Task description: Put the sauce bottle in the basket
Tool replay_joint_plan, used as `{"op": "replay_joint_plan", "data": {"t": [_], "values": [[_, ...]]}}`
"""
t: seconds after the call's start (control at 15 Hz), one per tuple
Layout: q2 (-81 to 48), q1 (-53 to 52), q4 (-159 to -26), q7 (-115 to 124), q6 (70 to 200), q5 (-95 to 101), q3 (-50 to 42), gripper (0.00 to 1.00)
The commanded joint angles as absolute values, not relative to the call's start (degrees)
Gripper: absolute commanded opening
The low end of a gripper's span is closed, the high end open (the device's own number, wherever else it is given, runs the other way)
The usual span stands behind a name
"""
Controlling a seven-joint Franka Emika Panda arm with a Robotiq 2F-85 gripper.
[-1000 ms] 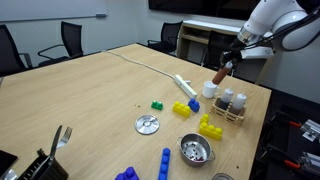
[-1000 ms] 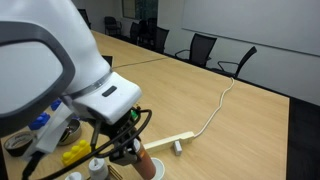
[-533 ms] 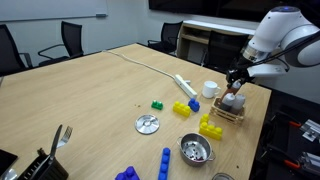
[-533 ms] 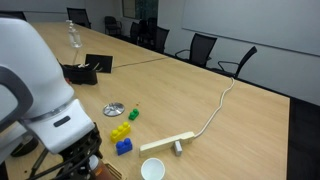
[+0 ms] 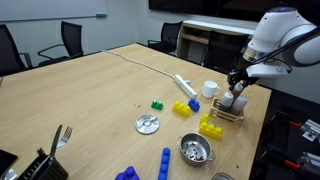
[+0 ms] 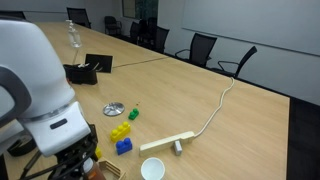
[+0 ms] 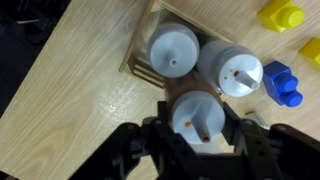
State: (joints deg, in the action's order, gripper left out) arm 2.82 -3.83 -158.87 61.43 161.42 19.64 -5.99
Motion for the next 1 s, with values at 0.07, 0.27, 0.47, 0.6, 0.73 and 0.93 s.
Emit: {"op": "replay_joint_plan", "data": {"t": [0.07, 0.27, 0.47, 0.6, 0.73, 0.93], "values": [[-1.68, -2.31, -156.73, 49.29, 164.0, 6.68, -3.36, 0.27], [-5.36, -2.07, -153.12, 38.22, 163.51, -4.36, -2.34, 0.27], [-7.51, -1.96, -149.59, 34.47, 161.77, -5.76, -3.5, 0.79], [-7.8, -2.52, -148.31, 35.65, 161.29, -3.24, -5.21, 0.92], [-6.87, -3.23, -148.04, 38.64, 160.03, 0.55, -7.36, 1.0], [-4.58, -3.21, -148.44, 41.35, 159.55, 4.58, -8.7, 1.0]]}}
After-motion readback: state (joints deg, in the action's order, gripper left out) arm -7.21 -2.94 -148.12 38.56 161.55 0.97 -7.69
